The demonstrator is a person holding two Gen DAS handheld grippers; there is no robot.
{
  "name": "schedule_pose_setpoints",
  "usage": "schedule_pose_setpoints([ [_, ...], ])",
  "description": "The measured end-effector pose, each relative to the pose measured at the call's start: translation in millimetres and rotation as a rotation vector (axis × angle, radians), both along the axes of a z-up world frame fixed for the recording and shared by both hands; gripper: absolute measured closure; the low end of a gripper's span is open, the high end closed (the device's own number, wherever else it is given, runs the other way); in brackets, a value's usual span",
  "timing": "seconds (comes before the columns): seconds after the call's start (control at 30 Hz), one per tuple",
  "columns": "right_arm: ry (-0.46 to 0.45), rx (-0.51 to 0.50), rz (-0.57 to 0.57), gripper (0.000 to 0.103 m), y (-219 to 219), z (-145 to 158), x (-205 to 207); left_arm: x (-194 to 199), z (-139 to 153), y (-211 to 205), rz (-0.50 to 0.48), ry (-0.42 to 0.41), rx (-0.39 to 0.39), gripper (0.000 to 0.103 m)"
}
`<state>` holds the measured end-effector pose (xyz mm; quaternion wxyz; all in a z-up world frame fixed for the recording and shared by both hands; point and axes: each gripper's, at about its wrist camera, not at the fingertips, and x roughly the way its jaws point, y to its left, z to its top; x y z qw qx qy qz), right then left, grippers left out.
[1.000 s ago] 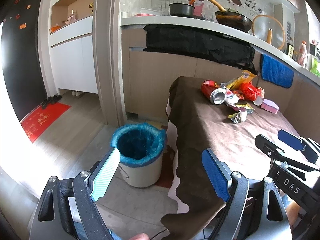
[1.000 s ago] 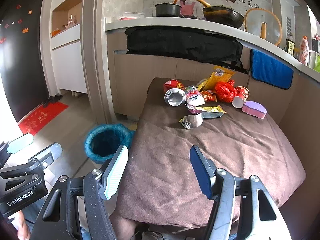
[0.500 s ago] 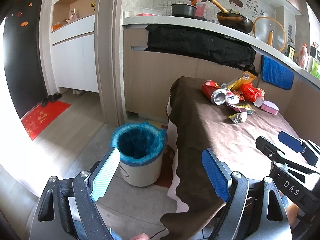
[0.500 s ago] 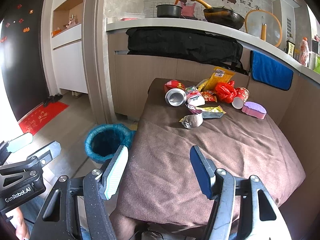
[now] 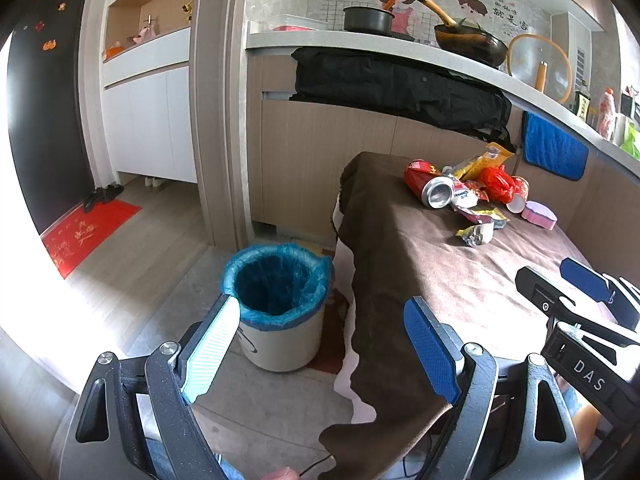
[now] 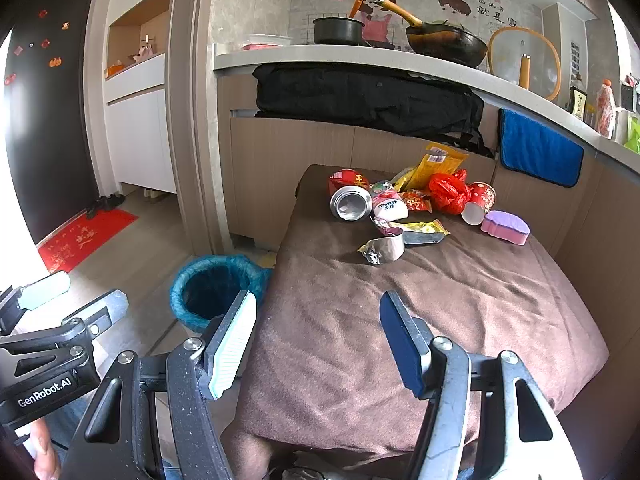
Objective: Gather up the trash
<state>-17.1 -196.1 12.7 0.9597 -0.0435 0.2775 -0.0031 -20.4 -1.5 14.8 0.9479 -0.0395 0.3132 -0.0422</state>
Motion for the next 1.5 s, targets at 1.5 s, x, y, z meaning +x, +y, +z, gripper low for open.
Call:
schedule_pose_setpoints([
  [1.5, 0.021, -0.007, 0.011, 0.042, 2.2, -5.0, 2.3, 0.4, -3.1, 3.9, -0.003, 0.006, -0.001, 0.019],
])
